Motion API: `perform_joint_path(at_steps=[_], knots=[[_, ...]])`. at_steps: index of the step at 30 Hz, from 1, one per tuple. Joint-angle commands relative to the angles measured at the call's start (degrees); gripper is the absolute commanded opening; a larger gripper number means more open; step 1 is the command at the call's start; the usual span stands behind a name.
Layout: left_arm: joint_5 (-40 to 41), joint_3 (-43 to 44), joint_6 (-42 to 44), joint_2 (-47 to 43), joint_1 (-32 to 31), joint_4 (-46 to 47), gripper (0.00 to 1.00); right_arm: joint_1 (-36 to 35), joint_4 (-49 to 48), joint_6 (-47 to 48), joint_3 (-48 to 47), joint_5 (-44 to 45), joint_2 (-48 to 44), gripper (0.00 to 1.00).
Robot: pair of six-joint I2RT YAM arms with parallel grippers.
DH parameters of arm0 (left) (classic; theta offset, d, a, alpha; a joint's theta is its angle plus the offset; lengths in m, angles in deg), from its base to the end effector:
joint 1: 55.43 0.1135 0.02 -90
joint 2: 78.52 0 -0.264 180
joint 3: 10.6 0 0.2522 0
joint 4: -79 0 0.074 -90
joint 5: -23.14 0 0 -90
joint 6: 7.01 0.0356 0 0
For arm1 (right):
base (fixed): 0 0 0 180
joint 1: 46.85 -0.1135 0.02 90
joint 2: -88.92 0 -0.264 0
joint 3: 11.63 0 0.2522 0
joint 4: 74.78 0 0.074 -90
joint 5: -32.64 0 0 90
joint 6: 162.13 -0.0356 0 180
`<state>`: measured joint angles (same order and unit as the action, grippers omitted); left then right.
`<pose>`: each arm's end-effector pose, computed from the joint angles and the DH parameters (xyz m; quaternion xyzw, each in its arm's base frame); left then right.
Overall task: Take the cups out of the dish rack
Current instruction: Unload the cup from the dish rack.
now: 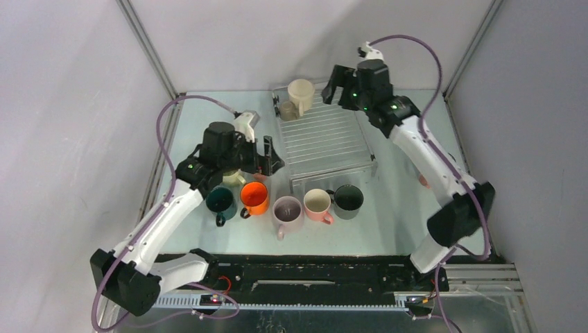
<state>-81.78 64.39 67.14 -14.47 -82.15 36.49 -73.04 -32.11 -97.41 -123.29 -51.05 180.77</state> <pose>0.2142 -0.1181 0.3420 0.1451 0.8555 -0.2813 0.4098 0.3307 0.1583 0.4203 0.0238 0.8322 0.1984 0.5173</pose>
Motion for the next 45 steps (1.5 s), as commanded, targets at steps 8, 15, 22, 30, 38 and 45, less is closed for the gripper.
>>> perform_joint_path(at_steps=[8, 15, 22, 30, 38, 45], knots=[[1.9, -7.8, -3.1, -8.3, 9.5, 5.9, 1.0, -2.8, -5.4, 5.7, -23.2, -1.3, 25.6, 0.93], [1.4, -8.6, -3.4, -8.9, 9.9, 6.4, 1.0, -2.9, -5.3, 9.9, -36.1, -0.6, 39.1, 0.86], [0.3, -9.1, -4.0, -9.0, 10.1, 7.1, 1.0, -3.0, -12.2, 12.5, -36.1, -0.6, 44.8, 0.78], [-0.7, -9.3, -4.3, -8.7, 10.1, 7.6, 1.0, -3.4, -15.2, 14.2, -39.2, 1.7, 50.9, 0.64], [-1.1, -9.4, -4.5, -8.3, 10.1, 7.8, 1.0, -3.4, -16.0, 14.0, -38.8, 2.9, 52.9, 0.56], [-1.3, -9.5, -4.6, -8.0, 10.2, 8.0, 1.0, -3.3, -16.0, 13.8, -38.6, 2.9, 53.9, 0.51]])
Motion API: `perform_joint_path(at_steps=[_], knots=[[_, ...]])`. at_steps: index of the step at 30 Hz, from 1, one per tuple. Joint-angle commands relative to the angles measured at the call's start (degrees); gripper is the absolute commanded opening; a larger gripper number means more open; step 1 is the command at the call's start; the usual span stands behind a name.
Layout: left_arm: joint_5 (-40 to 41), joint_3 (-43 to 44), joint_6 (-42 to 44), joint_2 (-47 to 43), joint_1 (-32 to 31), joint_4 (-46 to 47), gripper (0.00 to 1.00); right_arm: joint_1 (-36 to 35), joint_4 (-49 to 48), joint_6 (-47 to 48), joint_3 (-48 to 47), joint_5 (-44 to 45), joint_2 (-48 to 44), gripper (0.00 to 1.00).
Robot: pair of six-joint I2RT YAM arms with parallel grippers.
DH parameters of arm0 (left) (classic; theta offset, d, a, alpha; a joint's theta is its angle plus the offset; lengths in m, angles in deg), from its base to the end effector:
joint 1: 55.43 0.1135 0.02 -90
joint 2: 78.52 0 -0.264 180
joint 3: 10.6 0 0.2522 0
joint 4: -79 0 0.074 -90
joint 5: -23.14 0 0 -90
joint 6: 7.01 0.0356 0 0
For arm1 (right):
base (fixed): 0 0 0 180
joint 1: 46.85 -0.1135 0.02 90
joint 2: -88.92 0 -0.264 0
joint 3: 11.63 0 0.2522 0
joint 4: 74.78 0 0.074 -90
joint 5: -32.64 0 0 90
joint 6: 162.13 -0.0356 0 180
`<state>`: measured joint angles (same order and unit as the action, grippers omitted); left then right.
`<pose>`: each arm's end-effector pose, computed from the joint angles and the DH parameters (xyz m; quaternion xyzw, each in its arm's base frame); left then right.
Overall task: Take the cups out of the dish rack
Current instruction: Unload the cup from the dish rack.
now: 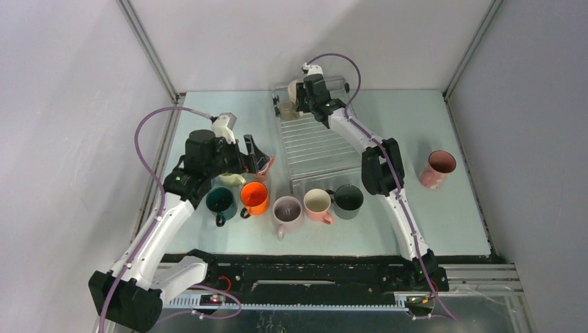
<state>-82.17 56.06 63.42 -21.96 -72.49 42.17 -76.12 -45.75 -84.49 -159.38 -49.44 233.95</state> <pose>0.2072 -0.0734 0.3293 0.0514 0.8451 -0.2710 0.4579 0.5137 0.2823 0.2284 -0.0886 0.8436 0.1322 0.5129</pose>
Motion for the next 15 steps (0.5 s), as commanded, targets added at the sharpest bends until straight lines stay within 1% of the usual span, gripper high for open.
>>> perform_joint_path(at_steps=[1, 6, 10, 12, 15], knots=[[-1.0, -1.2, -0.9, -0.4, 0.5, 2.3, 1.0, -0.3, -2.3, 0.9, -2.5, 1.3, 0.9, 0.5], [-1.1, -1.2, -0.8, -0.3, 0.5, 2.3, 1.0, -0.2, -2.5, 0.9, -2.3, 1.3, 1.5, 0.49], [-1.5, -1.1, -0.9, -0.4, 0.6, 2.3, 1.0, -0.1, -2.3, 1.3, -2.4, 1.2, 2.0, 0.47], [-1.6, -1.1, -1.0, -0.3, 0.6, 2.3, 1.0, -0.1, -2.1, 1.8, -2.3, 1.4, 2.0, 0.42], [-2.2, -1.1, -1.1, 0.3, 0.7, 2.4, 1.0, -0.1, -2.3, 2.3, -1.6, 1.5, 1.7, 0.31]])
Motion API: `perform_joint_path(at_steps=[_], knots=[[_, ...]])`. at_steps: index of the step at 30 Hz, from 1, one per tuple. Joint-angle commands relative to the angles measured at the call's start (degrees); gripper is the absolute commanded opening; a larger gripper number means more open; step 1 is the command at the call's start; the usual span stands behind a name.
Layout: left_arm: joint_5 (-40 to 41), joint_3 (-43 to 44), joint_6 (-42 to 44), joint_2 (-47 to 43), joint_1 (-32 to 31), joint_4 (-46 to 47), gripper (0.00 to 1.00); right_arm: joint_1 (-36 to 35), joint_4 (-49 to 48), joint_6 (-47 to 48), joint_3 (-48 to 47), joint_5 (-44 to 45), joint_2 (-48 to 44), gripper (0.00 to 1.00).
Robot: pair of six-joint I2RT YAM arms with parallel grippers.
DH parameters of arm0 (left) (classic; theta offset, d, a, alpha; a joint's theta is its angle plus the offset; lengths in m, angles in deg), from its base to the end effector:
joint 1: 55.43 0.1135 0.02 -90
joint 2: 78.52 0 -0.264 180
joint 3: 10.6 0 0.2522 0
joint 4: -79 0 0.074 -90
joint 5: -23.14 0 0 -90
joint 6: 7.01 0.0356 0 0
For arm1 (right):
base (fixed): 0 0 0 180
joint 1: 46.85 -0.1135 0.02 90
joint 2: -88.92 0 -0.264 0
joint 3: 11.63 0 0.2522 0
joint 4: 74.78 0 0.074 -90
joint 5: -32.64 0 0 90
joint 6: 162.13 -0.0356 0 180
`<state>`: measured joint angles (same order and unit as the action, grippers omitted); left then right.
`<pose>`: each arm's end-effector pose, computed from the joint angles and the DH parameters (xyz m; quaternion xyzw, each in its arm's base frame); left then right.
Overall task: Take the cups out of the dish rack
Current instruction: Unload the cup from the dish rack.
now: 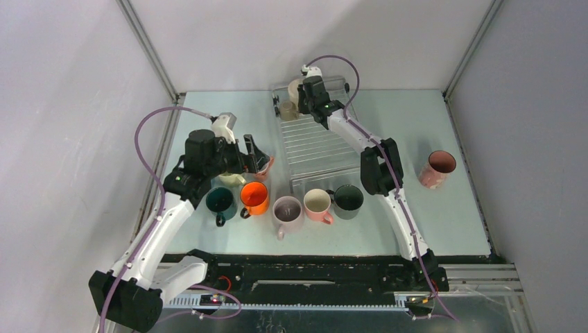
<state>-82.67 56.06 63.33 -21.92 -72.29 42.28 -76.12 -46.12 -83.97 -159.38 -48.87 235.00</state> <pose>0.2075 -0.0730 0.3294 0.0516 0.8445 -0.2741 0.4572 0.5159 0.2831 0.2186 -0.0906 0.8463 0.1239 0.5101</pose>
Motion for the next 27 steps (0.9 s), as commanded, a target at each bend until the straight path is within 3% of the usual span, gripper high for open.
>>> perform_joint_path(at_steps=[1, 7, 27], knots=[[-1.7, -1.1, -1.0, 0.4, 0.5, 2.3, 1.0, -0.1, -2.1, 1.9, -1.3, 0.9, 0.4, 0.26], [-1.5, -1.2, -1.0, 0.7, 0.9, 2.5, 1.0, 0.1, -2.3, 2.9, -0.3, 1.8, -1.0, 0.0], [-2.5, -1.9, -2.2, 1.9, 1.7, 4.7, 1.0, -0.4, -9.1, 4.8, 9.4, 5.3, -13.4, 0.0]])
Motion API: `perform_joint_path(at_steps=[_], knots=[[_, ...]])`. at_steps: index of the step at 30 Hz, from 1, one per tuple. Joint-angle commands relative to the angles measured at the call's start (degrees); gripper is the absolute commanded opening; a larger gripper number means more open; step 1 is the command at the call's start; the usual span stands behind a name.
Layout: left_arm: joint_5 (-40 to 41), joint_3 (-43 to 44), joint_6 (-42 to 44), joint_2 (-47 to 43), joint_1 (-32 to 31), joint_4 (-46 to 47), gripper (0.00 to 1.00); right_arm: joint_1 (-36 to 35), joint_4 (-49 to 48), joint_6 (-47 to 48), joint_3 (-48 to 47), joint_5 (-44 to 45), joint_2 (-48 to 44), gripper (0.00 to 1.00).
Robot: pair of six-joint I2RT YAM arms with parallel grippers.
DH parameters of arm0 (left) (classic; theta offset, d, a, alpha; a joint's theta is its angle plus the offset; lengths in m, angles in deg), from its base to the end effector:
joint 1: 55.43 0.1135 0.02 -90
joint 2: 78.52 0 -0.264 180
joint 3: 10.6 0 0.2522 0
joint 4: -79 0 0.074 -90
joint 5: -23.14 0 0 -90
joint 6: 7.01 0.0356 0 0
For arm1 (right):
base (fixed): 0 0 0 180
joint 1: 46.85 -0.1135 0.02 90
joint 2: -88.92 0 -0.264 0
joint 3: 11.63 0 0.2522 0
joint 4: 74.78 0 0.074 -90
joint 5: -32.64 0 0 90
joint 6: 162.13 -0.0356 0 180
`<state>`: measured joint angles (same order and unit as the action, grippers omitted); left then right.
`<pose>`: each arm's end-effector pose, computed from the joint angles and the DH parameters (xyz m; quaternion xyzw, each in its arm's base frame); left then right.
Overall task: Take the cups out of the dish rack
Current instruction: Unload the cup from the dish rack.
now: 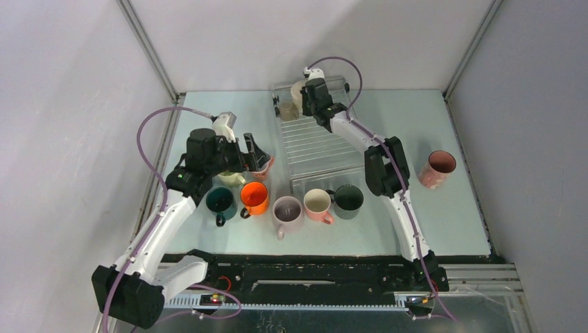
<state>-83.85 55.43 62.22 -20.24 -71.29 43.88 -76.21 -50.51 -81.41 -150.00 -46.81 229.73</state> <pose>0.2156 -0.0721 0.3224 0.0405 0.8475 -0.2813 0.4483 0.5034 0.2757 0.2206 -0.1003 0.8431 0.0990 0.5189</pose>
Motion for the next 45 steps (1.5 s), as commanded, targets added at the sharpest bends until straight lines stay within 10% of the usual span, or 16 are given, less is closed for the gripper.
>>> perform_joint_path(at_steps=[1, 24, 45], knots=[[-1.5, -1.2, -1.2, 0.3, 0.7, 3.3, 1.0, -0.3, -5.0, 2.3, 0.6, 3.4, -8.8, 0.0], [-5.6, 3.7, -12.5, 4.6, 0.8, 10.5, 1.0, 1.4, -10.0, -0.7, 21.6, 3.1, -25.9, 0.0], [-9.2, 0.0, -40.4, 17.0, -1.5, 37.8, 1.0, 3.4, -1.3, -10.3, 22.8, -6.1, -34.0, 0.0]])
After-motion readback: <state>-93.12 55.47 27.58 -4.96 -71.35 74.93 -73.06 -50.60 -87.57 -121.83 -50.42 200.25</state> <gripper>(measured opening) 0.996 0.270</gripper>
